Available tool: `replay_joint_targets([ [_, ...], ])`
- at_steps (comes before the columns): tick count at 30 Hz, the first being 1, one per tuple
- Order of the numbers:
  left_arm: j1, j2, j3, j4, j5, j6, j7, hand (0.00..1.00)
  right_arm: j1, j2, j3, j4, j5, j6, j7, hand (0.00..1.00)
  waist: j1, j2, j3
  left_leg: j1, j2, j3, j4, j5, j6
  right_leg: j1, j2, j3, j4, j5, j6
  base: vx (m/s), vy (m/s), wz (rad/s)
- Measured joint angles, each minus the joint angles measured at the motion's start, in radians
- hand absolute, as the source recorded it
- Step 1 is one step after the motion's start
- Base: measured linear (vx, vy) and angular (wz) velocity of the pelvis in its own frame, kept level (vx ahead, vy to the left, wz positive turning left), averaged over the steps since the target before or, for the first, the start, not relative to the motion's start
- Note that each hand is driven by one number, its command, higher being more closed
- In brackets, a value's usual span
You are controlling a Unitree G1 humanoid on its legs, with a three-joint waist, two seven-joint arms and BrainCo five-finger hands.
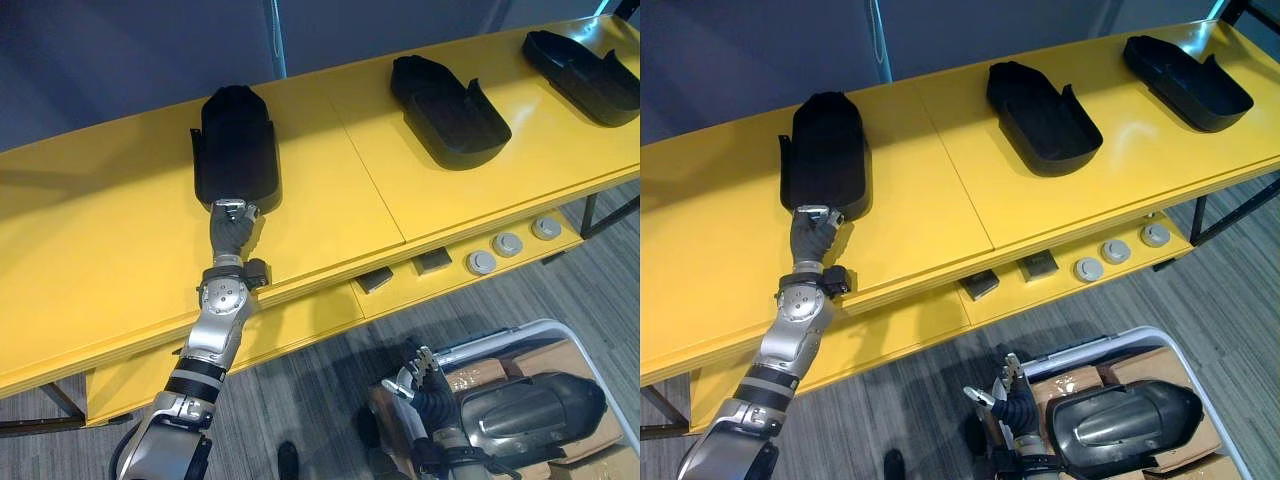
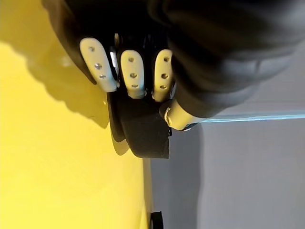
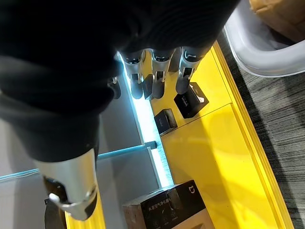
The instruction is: Walk over and take plastic housings, then place them on the shelf
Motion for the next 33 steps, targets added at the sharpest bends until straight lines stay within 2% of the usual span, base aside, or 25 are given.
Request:
replay_joint_targets([
  [2,0.092,-0.015,0.000,-0.127,-0.017,0.002,0.002,0.00,-0.004,0.000,0.000,0.001,0.000,0.000,-0.002,0.00,0.000,-0.002,0.001,0.015,0.004,0.014,-0.002,-0.003,0.000,0.008,0.002,0.008,0.000,0.000,0.000,0.05,0.035,-0.21],
  [3,0.200,-0.043,-0.003,-0.254,-0.023,-0.002,0.003,0.00,-0.005,0.000,-0.001,0.003,0.000,0.000,-0.004,0.00,0.003,-0.002,0.001,0.033,0.007,0.033,0.003,-0.018,0.003,0.020,0.007,0.032,0.000,0.000,0.001,0.09,0.056,-0.47],
  [5,0.384,-0.124,-0.007,-0.421,-0.022,-0.013,-0.008,0.00,-0.006,0.003,-0.002,0.005,0.000,0.000,-0.006,0.00,0.010,-0.004,0.003,0.041,0.005,0.051,0.081,-0.076,0.007,0.046,0.015,0.063,0.000,-0.003,0.005,0.10,0.075,-0.58],
  [6,0.501,-0.185,-0.022,-0.506,-0.020,-0.015,-0.018,0.00,-0.007,0.001,-0.002,0.005,0.000,0.000,-0.006,0.00,0.023,-0.004,0.003,0.034,0.008,0.036,0.178,-0.138,0.017,0.069,0.024,0.095,0.003,-0.008,0.010,0.10,0.089,-0.82],
  [7,0.604,-0.231,-0.043,-0.583,-0.017,-0.017,-0.026,0.00,-0.011,0.001,-0.002,0.004,0.000,-0.001,-0.005,0.00,0.042,-0.004,0.003,0.021,0.008,-0.046,0.290,-0.199,0.027,0.088,0.039,0.138,0.007,-0.010,0.013,0.10,0.088,-0.97],
  [8,0.651,-0.250,-0.047,-0.620,-0.006,-0.020,-0.032,0.00,-0.018,-0.001,-0.002,0.003,0.000,-0.001,-0.005,0.00,0.055,-0.004,0.003,0.011,0.004,-0.120,0.347,-0.227,0.025,0.090,0.047,0.162,0.017,-0.013,0.015,0.09,0.101,-1.24],
  [10,0.757,-0.287,-0.084,-0.712,0.012,-0.044,-0.038,0.00,-0.030,-0.023,-0.003,-0.025,0.000,-0.002,-0.005,0.00,0.096,-0.001,0.001,0.014,-0.036,-0.436,0.509,-0.322,-0.044,0.085,0.095,0.246,0.084,-0.052,0.041,0.06,0.131,-1.26],
  [12,0.771,-0.296,-0.121,-0.728,0.045,-0.052,-0.050,0.00,0.004,-0.042,-0.014,-0.104,-0.001,-0.003,-0.001,0.00,0.091,0.003,-0.012,0.031,-0.054,-0.529,0.539,-0.370,-0.045,0.063,0.114,0.278,0.131,-0.068,0.055,0.03,0.214,-0.68],
  [14,0.765,-0.312,-0.149,-0.723,0.061,-0.054,-0.070,0.00,0.042,-0.036,-0.028,-0.190,-0.003,-0.008,0.002,0.00,0.083,-0.001,-0.021,0.029,-0.057,-0.491,0.525,-0.409,0.002,0.021,0.121,0.318,0.164,-0.058,0.064,-0.05,0.269,-0.70],
  [15,0.768,-0.321,-0.153,-0.709,0.067,-0.058,-0.077,0.00,0.048,-0.026,-0.029,-0.218,-0.010,-0.009,0.005,0.00,0.093,-0.016,-0.028,0.026,-0.073,-0.436,0.532,-0.435,0.030,-0.004,0.122,0.377,0.169,-0.036,0.095,-0.19,0.323,-1.53],
  [16,0.768,-0.321,-0.154,-0.678,0.067,-0.058,-0.080,0.00,0.045,-0.015,-0.021,-0.218,-0.024,-0.009,0.006,0.00,0.107,-0.036,-0.035,0.019,-0.090,-0.347,0.559,-0.440,0.052,-0.013,0.110,0.424,0.138,0.024,0.126,-0.24,0.320,-1.83],
  [17,0.767,-0.319,-0.154,-0.665,0.067,-0.058,-0.083,0.00,0.038,-0.009,-0.017,-0.214,-0.026,-0.009,0.007,0.00,0.114,-0.041,-0.038,0.016,-0.088,-0.297,0.566,-0.440,0.071,-0.020,0.113,0.407,0.107,0.083,0.127,-0.34,0.260,-1.97],
  [18,0.764,-0.314,-0.153,-0.641,0.067,-0.060,-0.088,0.00,0.018,0.004,-0.016,-0.195,-0.035,-0.010,0.010,0.00,0.124,-0.044,-0.046,0.002,-0.067,-0.221,0.564,-0.429,0.092,-0.012,0.106,0.302,0.007,0.209,0.113,-0.34,0.176,-1.98],
  [19,0.739,-0.311,-0.153,-0.585,0.067,-0.061,-0.102,0.00,-0.007,0.019,-0.024,-0.155,-0.059,-0.010,0.008,0.00,0.130,-0.049,-0.046,0.003,-0.059,-0.139,0.556,-0.413,0.107,-0.020,0.088,0.052,0.035,0.173,0.055,-0.32,0.162,-2.10],
  [20,0.727,-0.311,-0.154,-0.546,0.067,-0.057,-0.108,0.00,-0.030,0.018,-0.026,-0.114,-0.067,-0.010,0.005,0.00,0.134,-0.048,-0.048,0.010,-0.046,-0.079,0.546,-0.401,0.114,-0.020,0.071,-0.087,0.094,0.085,-0.019,-0.23,0.169,-2.09],
  [21,0.728,-0.313,-0.151,-0.527,0.067,-0.057,-0.109,0.00,-0.053,0.018,-0.028,-0.079,-0.068,-0.008,0.005,0.00,0.138,-0.034,-0.047,0.014,-0.017,-0.012,0.541,-0.395,0.115,-0.014,0.063,-0.159,0.136,0.027,-0.033,-0.17,0.181,-2.15],
  [22,0.722,-0.314,-0.150,-0.516,0.067,-0.056,-0.110,0.00,-0.081,0.019,-0.038,-0.047,-0.070,-0.008,0.001,0.00,0.144,-0.007,-0.038,0.015,0.029,0.057,0.539,-0.388,0.116,-0.005,0.039,-0.220,0.215,-0.028,-0.010,-0.16,0.169,-1.91],
  [23,0.717,-0.314,-0.151,-0.512,0.066,-0.056,-0.112,0.00,-0.089,0.020,-0.043,-0.034,-0.077,-0.008,-0.001,0.00,0.145,-0.003,-0.036,0.017,0.046,0.085,0.534,-0.382,0.112,-0.001,0.016,-0.238,0.259,-0.060,0.001,-0.15,0.101,-1.75],
  [25,0.677,-0.314,-0.152,-0.468,0.066,-0.055,-0.116,0.00,-0.097,0.021,-0.050,-0.006,-0.105,-0.008,-0.006,0.00,0.147,-0.008,-0.051,0.019,0.090,0.172,0.476,-0.340,0.086,0.022,-0.088,-0.255,0.357,-0.153,0.014,-0.15,-0.043,-1.31],
  [27,0.653,-0.312,-0.151,-0.427,0.070,-0.056,-0.102,0.00,-0.111,0.022,-0.051,0.010,-0.109,-0.008,-0.006,0.00,0.146,-0.013,-0.069,0.019,0.106,0.224,0.393,-0.284,0.056,0.049,-0.140,-0.259,0.333,-0.154,0.024,-0.06,-0.210,-0.96],
  [28,0.634,-0.309,-0.150,-0.388,0.084,-0.056,-0.089,0.00,-0.115,0.024,-0.051,0.012,-0.111,-0.008,-0.011,0.00,0.146,-0.032,-0.084,0.016,0.103,0.256,0.337,-0.243,0.033,0.070,-0.150,-0.255,0.253,-0.159,0.047,-0.03,-0.367,-0.79],
  [29,0.627,-0.307,-0.149,-0.368,0.103,-0.055,-0.076,0.00,-0.119,0.025,-0.049,0.016,-0.112,-0.008,-0.016,0.00,0.146,-0.048,-0.094,0.011,0.099,0.274,0.312,-0.224,0.022,0.075,-0.148,-0.255,0.201,-0.163,0.062,-0.04,-0.400,-0.71],
  [30,0.619,-0.320,-0.128,-0.313,0.143,-0.043,-0.055,0.00,-0.136,0.015,-0.052,0.040,-0.118,-0.007,-0.028,0.00,0.141,-0.035,-0.100,0.005,0.116,0.291,0.275,-0.191,0.006,0.079,-0.117,-0.252,0.117,-0.121,0.078,-0.05,-0.404,-0.73],
  [31,0.626,-0.337,-0.107,-0.271,0.170,-0.027,-0.046,0.00,-0.146,0.005,-0.061,0.061,-0.135,-0.003,-0.040,0.00,0.133,-0.029,-0.104,0.019,0.142,0.286,0.244,-0.167,-0.007,0.082,-0.079,-0.235,0.085,-0.104,0.057,-0.03,-0.303,-0.72],
  [33,0.645,-0.358,-0.082,-0.229,0.214,-0.009,-0.030,0.00,-0.133,0.001,-0.086,0.064,-0.155,0.000,-0.060,0.00,0.126,-0.026,-0.104,0.070,0.195,0.283,0.217,-0.154,-0.026,0.103,-0.021,-0.221,0.086,-0.103,0.052,0.03,-0.257,-0.57],
])
